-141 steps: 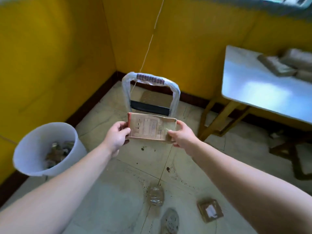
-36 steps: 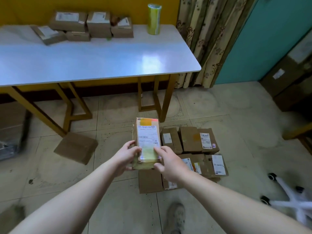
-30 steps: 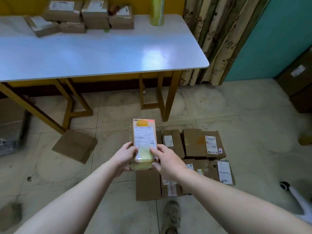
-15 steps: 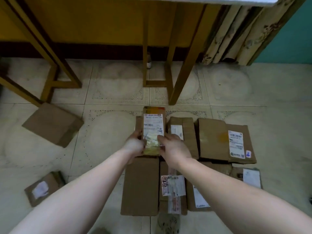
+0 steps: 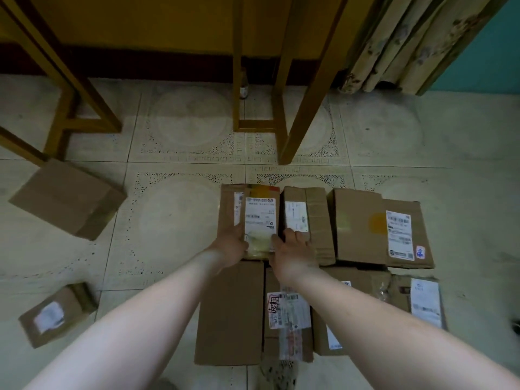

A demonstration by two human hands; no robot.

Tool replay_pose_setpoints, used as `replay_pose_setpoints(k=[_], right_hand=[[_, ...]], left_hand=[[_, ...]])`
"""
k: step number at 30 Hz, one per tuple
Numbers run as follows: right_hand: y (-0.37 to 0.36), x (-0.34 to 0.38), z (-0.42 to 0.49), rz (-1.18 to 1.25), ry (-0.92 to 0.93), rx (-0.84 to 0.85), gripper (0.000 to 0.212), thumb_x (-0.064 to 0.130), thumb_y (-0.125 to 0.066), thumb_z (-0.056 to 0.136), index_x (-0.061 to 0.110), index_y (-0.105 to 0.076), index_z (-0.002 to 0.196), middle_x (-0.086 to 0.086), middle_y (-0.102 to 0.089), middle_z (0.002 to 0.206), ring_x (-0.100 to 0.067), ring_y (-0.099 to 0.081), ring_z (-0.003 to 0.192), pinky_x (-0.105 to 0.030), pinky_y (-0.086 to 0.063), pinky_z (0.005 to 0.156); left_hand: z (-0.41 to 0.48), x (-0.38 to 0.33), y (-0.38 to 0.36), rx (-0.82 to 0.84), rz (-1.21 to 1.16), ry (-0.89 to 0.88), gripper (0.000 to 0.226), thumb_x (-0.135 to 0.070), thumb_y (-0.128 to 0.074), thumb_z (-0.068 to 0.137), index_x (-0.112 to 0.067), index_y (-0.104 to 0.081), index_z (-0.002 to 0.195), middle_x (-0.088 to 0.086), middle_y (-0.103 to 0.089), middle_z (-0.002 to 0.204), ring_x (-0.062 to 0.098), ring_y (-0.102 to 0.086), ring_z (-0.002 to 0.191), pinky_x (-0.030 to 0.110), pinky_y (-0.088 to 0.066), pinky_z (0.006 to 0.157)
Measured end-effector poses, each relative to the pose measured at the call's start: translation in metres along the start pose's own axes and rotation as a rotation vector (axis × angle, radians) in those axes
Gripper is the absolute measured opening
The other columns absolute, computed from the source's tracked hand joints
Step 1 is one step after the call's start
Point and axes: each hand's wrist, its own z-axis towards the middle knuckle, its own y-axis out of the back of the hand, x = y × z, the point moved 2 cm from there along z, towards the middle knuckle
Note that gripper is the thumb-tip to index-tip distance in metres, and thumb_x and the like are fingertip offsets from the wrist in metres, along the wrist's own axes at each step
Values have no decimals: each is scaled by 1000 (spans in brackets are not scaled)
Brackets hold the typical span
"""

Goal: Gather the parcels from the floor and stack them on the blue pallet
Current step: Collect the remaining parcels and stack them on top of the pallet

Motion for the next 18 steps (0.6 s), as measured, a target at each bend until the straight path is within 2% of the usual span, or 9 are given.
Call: replay_pose_setpoints(k=[2,4,5,7,8,9,10,12,18], right_hand=[[10,-3,-4,51,-15,30,57,27,-48,93,19,-25,145,-11,-22,148,-32,-20,135,-44,-28,108],[29,-1,-11,91,-48,42,59,30,-50,93,20,-27,146,-10,-24,148,-31,-23,135,-46,-33,107],[43,2,-17,104,-64,37,60,31,-51,92,20,-28,146,-11,-26,148,-31,-26,135,-46,-34,106],[75,11,-31,125,-85,22,59,31,-50,92,18,-31,146,-13,-31,147,-33,-31,133,-45,-36,106],[90,16,-42,131,-89,23,58,33,-50,92,17,-33,145,-14,-32,146,-33,-33,132,-45,-37,106],[106,22,-54,134,-92,31,57,36,-50,93,16,-34,144,-15,-33,147,-33,-35,132,-45,-37,105],[118,29,-68,136,-98,43,57,38,-50,93,15,-35,144,-15,-33,147,-33,-36,131,-45,-39,104],[144,47,-98,116,-89,59,57,41,-49,94,15,-36,143,-14,-34,147,-33,-37,130,-45,-41,102],[226,159,-166,62,60,33,58,43,-50,94,17,-35,144,-11,-37,143,-31,-46,121,-42,-48,95]], left_hand=[[-8,-2,12,-44,51,3,54,-30,-46,95,-25,-29,146,1,-41,146,23,-43,128,27,-37,94],[-24,-5,30,-81,70,14,52,-30,-47,96,-22,-32,145,5,-43,145,23,-48,122,25,-39,91],[-34,-7,42,-100,83,27,53,-28,-48,96,-22,-30,146,6,-41,146,22,-52,116,20,-40,87],[-64,-11,66,-126,140,51,58,-28,-49,96,-24,-24,148,9,-37,148,14,-57,91,11,-45,68],[-83,-14,77,-141,189,54,60,-30,-50,95,-25,-23,148,9,-38,148,14,-58,86,14,-47,64],[-104,-15,88,-152,239,48,61,-32,-51,94,-25,-22,149,9,-37,148,18,-59,95,20,-49,73],[-127,-15,97,-151,280,41,63,-33,-52,94,-24,-23,149,7,-35,150,21,-55,115,26,-45,91],[-176,-11,118,-144,308,41,64,-34,-53,93,-23,-23,149,3,-29,153,22,-34,137,32,-29,109],[-321,26,228,-325,250,123,65,-33,-56,92,-24,-24,148,4,-28,154,22,-31,139,34,-28,110]])
